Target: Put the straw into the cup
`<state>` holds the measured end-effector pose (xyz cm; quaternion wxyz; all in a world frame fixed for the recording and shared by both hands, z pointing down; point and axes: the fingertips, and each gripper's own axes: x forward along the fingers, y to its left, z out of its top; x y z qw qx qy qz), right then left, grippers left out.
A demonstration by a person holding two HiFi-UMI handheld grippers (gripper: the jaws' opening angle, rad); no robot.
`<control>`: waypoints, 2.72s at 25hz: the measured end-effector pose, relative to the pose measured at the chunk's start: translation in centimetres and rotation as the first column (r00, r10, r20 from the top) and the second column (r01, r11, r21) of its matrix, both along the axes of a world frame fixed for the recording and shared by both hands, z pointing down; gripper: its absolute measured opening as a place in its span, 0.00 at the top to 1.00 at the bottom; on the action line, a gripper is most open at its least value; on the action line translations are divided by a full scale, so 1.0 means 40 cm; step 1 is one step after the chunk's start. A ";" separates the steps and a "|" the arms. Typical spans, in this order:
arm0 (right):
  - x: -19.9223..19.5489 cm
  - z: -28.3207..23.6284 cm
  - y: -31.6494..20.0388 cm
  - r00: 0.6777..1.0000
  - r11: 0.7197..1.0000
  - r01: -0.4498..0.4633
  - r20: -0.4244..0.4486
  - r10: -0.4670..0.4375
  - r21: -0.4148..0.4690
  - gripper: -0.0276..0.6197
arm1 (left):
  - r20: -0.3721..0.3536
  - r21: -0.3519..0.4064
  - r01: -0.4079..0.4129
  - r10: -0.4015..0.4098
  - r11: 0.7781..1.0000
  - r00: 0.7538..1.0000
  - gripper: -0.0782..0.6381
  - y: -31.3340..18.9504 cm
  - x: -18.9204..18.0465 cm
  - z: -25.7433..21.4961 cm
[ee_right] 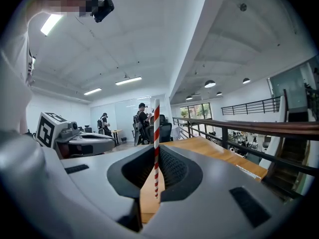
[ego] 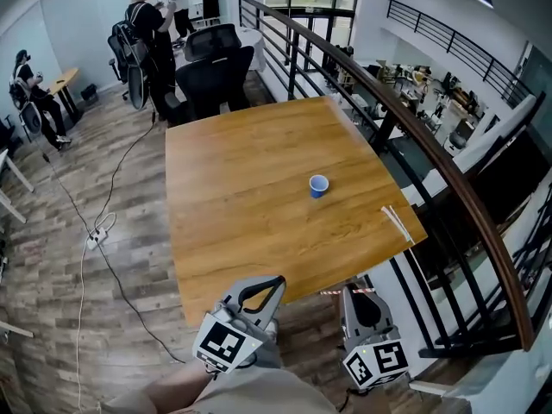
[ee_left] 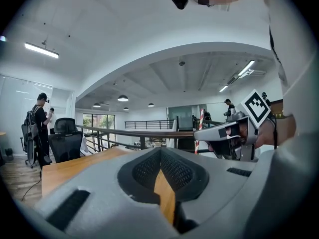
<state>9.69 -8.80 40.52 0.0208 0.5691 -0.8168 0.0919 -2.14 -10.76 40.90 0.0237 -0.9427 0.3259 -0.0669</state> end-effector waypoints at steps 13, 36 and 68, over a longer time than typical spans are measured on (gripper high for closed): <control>-0.056 -0.059 -0.203 1.000 1.000 -0.026 -0.016 0.026 0.000 0.90 | 0.026 -0.014 -0.079 0.079 0.997 0.997 0.87 -0.191 0.005 -0.030; -0.001 -0.028 -0.318 0.999 0.998 0.039 -0.012 -0.040 -0.058 0.90 | 0.030 -0.018 0.011 -0.010 1.000 1.000 0.87 -0.284 0.025 -0.059; 0.138 -0.107 -0.717 0.994 0.991 0.006 -0.106 0.008 0.134 0.90 | 0.020 0.084 0.074 -0.076 0.994 0.997 0.87 -0.610 0.203 -0.131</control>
